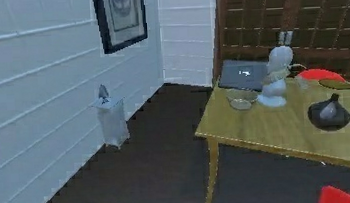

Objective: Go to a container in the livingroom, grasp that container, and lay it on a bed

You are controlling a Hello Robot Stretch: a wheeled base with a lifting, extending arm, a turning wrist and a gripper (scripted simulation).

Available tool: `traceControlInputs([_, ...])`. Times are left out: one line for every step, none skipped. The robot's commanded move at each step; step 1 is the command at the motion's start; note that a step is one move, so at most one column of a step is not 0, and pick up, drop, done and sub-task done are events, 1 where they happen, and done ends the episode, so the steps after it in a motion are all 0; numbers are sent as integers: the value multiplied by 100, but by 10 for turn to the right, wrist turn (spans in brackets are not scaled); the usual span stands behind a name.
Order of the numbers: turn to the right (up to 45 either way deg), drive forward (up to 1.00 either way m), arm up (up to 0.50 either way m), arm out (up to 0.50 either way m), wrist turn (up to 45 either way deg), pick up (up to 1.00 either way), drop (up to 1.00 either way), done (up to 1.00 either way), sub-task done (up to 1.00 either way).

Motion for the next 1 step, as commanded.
traceControlInputs([0,15,0,0,0,0,0,0,0])
